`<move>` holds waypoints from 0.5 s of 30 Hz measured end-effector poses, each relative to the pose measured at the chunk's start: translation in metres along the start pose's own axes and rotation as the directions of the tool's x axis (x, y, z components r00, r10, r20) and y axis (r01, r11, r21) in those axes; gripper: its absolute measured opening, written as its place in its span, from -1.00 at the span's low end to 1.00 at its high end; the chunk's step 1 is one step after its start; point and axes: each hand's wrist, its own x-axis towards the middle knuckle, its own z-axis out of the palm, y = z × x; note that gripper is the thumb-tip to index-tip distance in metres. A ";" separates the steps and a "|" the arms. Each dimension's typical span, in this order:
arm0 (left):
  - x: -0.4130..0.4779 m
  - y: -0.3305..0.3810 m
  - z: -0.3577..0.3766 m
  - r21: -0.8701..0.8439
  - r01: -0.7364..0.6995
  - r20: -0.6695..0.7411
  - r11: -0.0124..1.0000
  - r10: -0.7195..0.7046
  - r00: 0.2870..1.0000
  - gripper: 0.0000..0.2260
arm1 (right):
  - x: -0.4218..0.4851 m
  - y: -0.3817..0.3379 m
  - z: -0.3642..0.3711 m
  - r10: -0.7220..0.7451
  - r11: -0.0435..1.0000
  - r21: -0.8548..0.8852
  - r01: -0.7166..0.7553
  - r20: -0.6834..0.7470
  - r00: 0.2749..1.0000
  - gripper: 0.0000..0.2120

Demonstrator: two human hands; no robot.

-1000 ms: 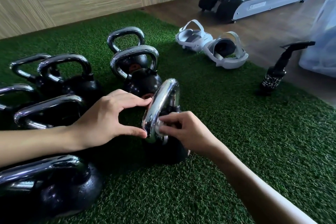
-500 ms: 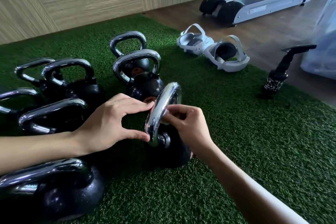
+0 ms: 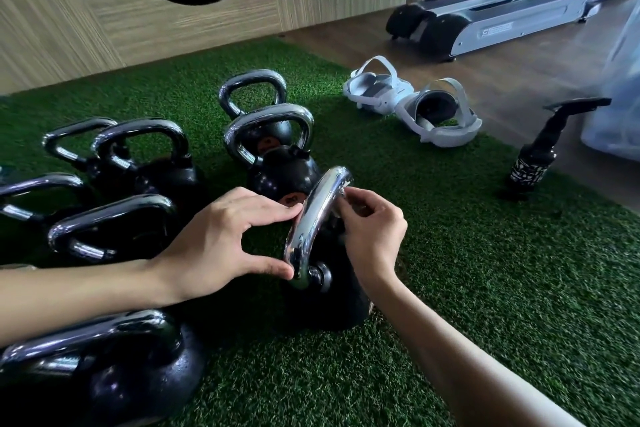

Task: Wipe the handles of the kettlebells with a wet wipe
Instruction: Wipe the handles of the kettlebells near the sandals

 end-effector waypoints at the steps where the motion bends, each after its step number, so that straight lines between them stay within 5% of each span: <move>1: 0.000 0.000 0.000 0.001 0.002 0.003 1.000 -0.002 1.000 -0.27 | 0.001 0.001 0.001 -0.030 0.998 -0.059 0.029 -0.016 0.999 -0.87; 15: -0.001 0.002 -0.001 0.003 0.028 0.016 1.000 -0.028 0.999 -0.27 | 0.008 0.015 0.005 -0.111 0.971 -0.213 0.108 -0.004 0.994 -0.93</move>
